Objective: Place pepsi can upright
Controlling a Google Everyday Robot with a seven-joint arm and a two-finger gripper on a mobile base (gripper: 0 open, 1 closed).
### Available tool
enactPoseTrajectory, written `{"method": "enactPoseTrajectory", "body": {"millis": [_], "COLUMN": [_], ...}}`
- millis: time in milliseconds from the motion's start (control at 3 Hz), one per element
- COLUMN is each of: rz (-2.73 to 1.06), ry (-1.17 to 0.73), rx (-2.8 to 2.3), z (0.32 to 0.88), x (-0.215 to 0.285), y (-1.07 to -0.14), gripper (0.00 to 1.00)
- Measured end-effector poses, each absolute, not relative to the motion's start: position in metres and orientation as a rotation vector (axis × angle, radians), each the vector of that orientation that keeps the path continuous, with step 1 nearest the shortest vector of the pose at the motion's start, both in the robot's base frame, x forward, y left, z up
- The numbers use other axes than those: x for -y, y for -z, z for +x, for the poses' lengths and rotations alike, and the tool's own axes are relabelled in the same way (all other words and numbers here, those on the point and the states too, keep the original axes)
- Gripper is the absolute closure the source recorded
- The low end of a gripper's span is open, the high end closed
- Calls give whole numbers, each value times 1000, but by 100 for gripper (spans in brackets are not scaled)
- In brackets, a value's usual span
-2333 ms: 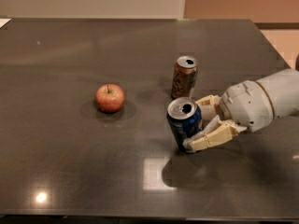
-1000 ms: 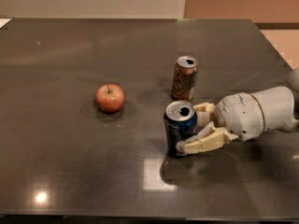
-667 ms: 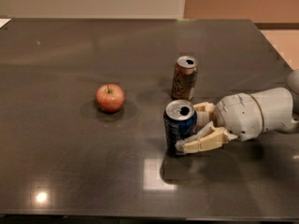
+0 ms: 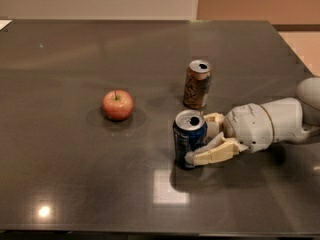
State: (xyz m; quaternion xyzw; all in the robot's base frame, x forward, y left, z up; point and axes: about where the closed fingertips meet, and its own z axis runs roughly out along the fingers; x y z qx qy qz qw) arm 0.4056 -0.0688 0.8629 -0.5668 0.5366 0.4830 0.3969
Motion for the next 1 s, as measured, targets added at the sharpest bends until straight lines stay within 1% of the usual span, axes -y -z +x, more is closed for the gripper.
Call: {"method": "enactPoseTrajectory", "body": {"millis": [667, 1000], "rz": [-1440, -1443], "ry": [-1230, -1231], "rx": [-1342, -1340], "z": [408, 408], "x": [67, 65], "y": [-859, -860], "gripper": [13, 0]}}
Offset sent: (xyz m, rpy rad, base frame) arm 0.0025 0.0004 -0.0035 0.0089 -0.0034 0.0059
